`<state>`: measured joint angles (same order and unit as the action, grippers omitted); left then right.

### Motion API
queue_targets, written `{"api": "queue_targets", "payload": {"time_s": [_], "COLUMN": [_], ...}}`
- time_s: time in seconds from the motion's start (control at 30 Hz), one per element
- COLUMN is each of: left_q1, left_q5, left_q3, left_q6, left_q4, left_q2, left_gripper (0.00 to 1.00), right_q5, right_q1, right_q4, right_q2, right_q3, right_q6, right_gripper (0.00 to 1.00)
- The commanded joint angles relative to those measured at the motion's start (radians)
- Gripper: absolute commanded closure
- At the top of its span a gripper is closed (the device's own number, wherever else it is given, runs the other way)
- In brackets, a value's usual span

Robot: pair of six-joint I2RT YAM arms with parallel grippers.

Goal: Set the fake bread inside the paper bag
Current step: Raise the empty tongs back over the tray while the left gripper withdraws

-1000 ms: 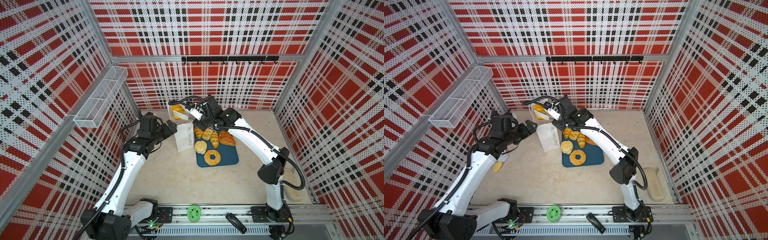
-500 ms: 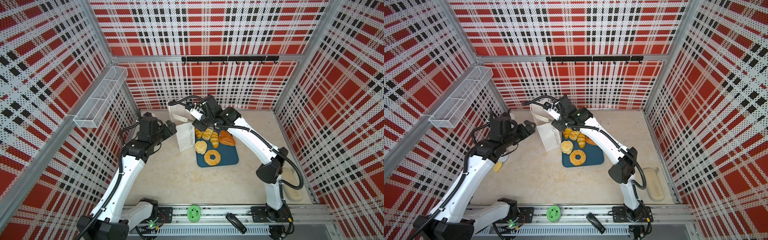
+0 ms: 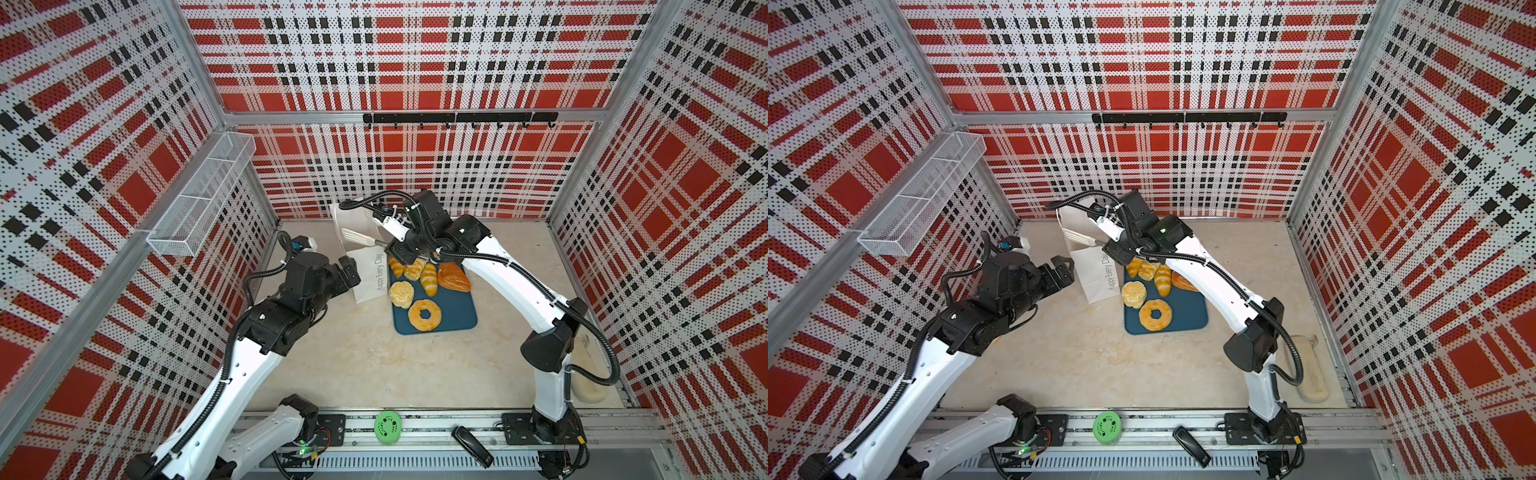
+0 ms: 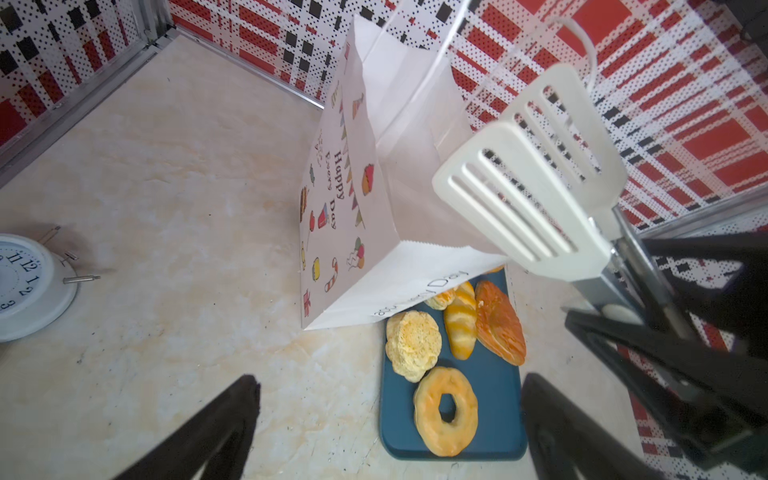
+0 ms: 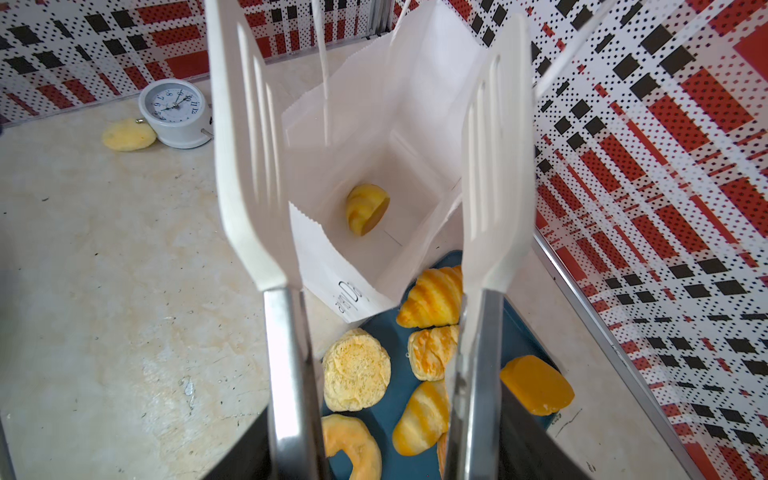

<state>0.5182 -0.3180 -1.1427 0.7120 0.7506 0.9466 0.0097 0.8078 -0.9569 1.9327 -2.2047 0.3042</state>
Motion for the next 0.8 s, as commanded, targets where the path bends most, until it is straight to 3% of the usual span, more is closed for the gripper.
{"api": "queue_targets", "payload": {"time_s": [0.0, 0.37, 0.77], "left_q1": [0.082, 0.304, 0.464], "left_q5": [-0.147, -0.32, -0.403], "left_q3": [0.019, 0.092, 0.2], "left_q6": [0.023, 0.102, 0.217], "left_q4": [0.066, 0.118, 0.133], "left_q2": [-0.016, -0.046, -0.027], "left_gripper": [0.01, 0.01, 0.01], "right_q5": [-0.013, 0.062, 0.096], "right_q1": [0.004, 0.0, -0.035], "right_q4": [0.072, 0.076, -0.002], "right_q2": [-0.112, -0.378, -0.56], "right_q3": [0.048, 0.404, 0.712], "right_q6": [-0.027, -0.14, -0.285], "right_gripper": [0.35, 0.36, 0.37]}}
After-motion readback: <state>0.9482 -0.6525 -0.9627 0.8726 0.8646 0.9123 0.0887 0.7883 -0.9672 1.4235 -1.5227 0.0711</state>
